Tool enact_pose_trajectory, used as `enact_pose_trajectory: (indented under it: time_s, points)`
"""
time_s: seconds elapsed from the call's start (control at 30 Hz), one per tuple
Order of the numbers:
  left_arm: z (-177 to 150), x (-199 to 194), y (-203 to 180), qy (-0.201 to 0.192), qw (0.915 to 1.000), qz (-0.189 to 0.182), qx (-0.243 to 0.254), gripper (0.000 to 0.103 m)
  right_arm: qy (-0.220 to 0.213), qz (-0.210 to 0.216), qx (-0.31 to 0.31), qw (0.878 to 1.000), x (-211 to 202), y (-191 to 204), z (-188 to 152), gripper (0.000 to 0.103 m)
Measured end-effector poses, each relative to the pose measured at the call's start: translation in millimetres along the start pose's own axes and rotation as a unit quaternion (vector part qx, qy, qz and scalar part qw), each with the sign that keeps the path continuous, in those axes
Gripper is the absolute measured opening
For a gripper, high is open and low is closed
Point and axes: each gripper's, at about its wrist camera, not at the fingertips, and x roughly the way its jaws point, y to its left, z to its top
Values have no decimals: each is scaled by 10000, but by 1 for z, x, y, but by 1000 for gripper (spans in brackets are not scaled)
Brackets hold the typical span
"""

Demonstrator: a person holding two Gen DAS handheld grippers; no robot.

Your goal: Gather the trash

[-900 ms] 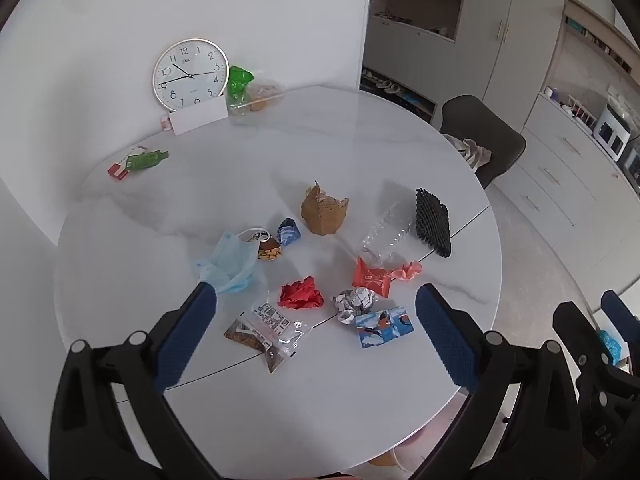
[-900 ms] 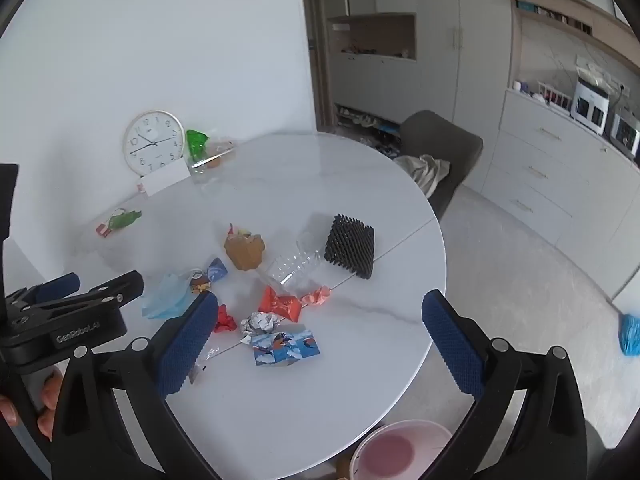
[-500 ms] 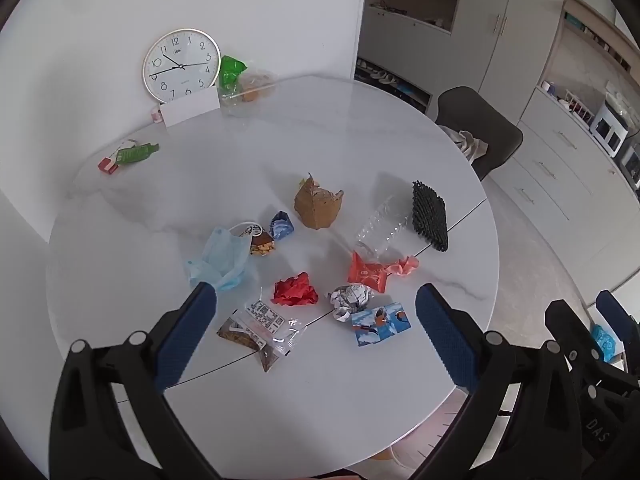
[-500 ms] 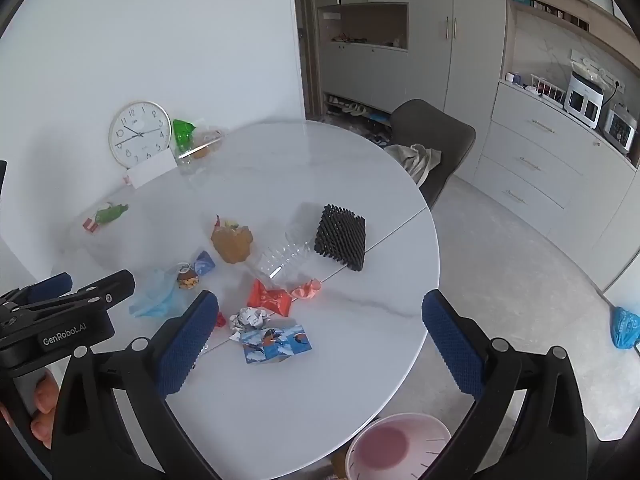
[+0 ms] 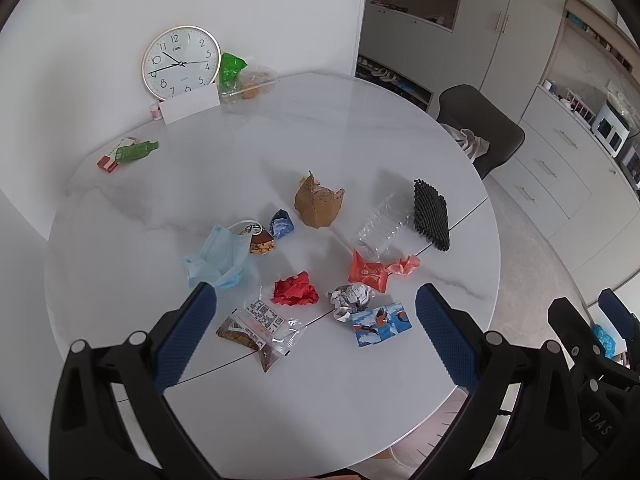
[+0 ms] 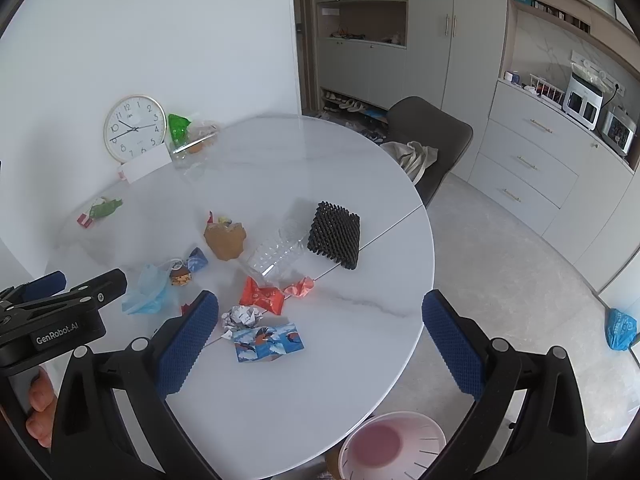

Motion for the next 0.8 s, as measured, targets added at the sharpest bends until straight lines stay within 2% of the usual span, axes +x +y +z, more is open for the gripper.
enact_pose_trajectory:
  time_s: [0.8]
  points:
    - [-1, 5, 2, 40, 9999, 79, -47, 95, 44, 13, -11, 10000, 1, 0, 7, 101]
